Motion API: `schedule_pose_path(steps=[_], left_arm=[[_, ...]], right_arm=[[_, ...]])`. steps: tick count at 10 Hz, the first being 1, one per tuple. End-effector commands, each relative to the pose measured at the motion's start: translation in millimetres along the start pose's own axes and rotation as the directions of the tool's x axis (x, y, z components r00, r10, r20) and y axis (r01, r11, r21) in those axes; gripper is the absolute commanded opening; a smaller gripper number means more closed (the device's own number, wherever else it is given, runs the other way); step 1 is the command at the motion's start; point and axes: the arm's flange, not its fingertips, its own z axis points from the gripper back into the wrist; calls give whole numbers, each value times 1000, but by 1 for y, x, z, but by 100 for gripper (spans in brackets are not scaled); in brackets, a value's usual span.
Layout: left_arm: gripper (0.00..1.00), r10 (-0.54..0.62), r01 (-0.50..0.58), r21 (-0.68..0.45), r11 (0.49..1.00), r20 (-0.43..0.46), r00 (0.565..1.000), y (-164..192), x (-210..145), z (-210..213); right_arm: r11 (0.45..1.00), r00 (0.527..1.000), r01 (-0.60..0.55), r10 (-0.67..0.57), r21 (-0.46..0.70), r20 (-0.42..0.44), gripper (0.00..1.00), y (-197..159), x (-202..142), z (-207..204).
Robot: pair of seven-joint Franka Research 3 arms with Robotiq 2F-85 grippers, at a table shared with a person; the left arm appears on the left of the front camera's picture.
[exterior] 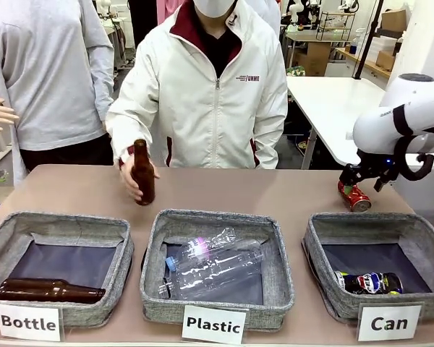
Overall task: Sort the can waste into the basket.
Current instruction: Pick up the can waste from the table and place it in the right Fabric basket.
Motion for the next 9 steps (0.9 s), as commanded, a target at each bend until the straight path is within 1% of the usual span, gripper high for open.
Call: schedule_pose_path(steps=[1, 2, 3, 4, 5, 6, 7, 8, 9], left_arm=[[100, -46, 46, -48, 998, -7, 999, -42, -8, 28], [100, -121, 122, -68, 990, 12, 993, -76, -18, 59], [100, -169, 172, -74, 982, 46, 985, -97, -22, 88], [100, -187, 192, -62, 979, 79, 979, -104, -25, 112], [100, -203, 206, -28, 978, 83, 976, -105, -31, 139], [100, -210, 207, 33, 978, 106, 972, -101, -36, 166], [100, -209, 203, 57, 978, 134, 969, -98, -38, 189], [100, -209, 199, 75, 977, 148, 967, -96, -36, 204], [100, -211, 199, 91, 976, 151, 966, -93, -36, 208]], right_arm=[[999, 1000, -14, 14, 39, -18, 100, -7, 16, -7], [999, 1000, -8, 9, 40, -25, 100, -8, 18, -12], [999, 1000, 7, -6, 37, -29, 100, -9, 20, -16], [999, 999, 11, -10, 42, -31, 100, -9, 22, -19], [999, 1000, 7, -6, 46, -31, 100, -8, 24, -22], [999, 999, 0, 1, 52, -32, 100, -8, 24, -25], [998, 999, -3, 5, 58, -36, 100, -7, 25, -27], [998, 999, -2, 5, 67, -45, 100, -6, 27, -29], [998, 999, -2, 5, 64, -46, 100, -5, 27, -29]])
